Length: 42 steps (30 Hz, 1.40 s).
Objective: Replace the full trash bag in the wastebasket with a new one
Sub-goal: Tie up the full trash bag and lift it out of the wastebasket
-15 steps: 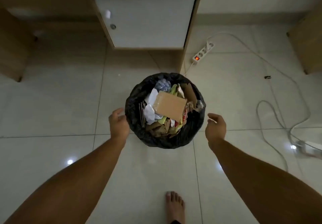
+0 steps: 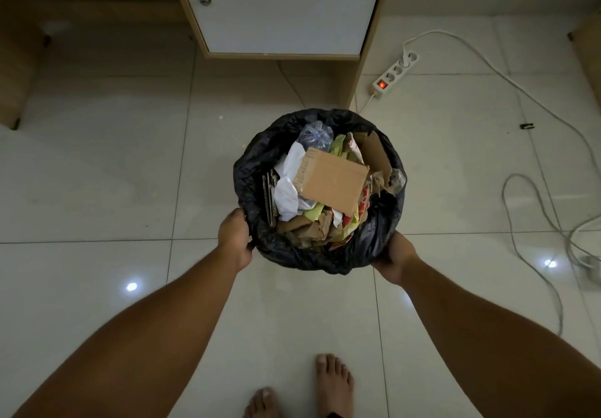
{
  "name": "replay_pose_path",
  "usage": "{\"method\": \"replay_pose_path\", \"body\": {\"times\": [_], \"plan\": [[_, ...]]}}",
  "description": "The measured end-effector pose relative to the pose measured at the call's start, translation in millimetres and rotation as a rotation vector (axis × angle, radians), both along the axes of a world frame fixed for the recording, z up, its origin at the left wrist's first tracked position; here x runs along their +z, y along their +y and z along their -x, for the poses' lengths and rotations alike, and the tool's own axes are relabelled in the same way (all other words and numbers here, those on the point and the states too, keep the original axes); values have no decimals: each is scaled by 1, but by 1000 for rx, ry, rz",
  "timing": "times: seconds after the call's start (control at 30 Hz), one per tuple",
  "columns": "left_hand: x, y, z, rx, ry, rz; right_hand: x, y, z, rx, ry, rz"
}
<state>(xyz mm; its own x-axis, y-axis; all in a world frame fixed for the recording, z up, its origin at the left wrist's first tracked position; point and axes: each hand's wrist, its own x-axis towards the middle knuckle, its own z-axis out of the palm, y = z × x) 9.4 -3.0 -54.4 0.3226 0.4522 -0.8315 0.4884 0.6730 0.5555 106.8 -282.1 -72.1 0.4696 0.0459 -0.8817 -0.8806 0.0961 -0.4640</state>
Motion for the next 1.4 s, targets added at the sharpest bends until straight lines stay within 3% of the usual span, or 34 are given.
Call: {"method": "replay_pose_path", "body": {"times": [0.13, 0.27, 0.37, 0.47, 0.57, 0.67, 0.8, 0.9, 0.97, 1.17, 1.3, 1.4], "plan": [[3, 11, 6, -33, 146, -117, 10, -7, 5, 10, 34, 129], [11, 13, 17, -11, 75, -175, 24, -13, 10, -72, -32, 58], [16, 11, 30, -43, -6, -155, 33, -19, 16, -53, -11, -41], [20, 8, 40, -179, 95, -25, 43, -25, 22, 112, 130, -126], [34, 0, 47, -289, 166, 111, 53, -28, 26, 190, 218, -16], [35, 0, 52, -268, 136, 102, 57, -30, 27, 74, 166, 71], [41, -2, 53, 15, -155, 273, 63, -31, 33, -80, 58, -225], [39, -2, 61, 142, -185, 438, 69, -30, 41, 6, 143, -413], [39, -1, 65, 83, -166, 487, 72, -31, 42, 5, 202, -491], [43, -9, 67, -179, -57, 495, 85, -25, 45, 155, 269, -589], [39, -19, 63, -215, 10, 380, 86, -12, 46, 171, 238, -481], [37, -21, 59, -183, 33, 250, 83, -4, 42, 93, 108, -383]]}}
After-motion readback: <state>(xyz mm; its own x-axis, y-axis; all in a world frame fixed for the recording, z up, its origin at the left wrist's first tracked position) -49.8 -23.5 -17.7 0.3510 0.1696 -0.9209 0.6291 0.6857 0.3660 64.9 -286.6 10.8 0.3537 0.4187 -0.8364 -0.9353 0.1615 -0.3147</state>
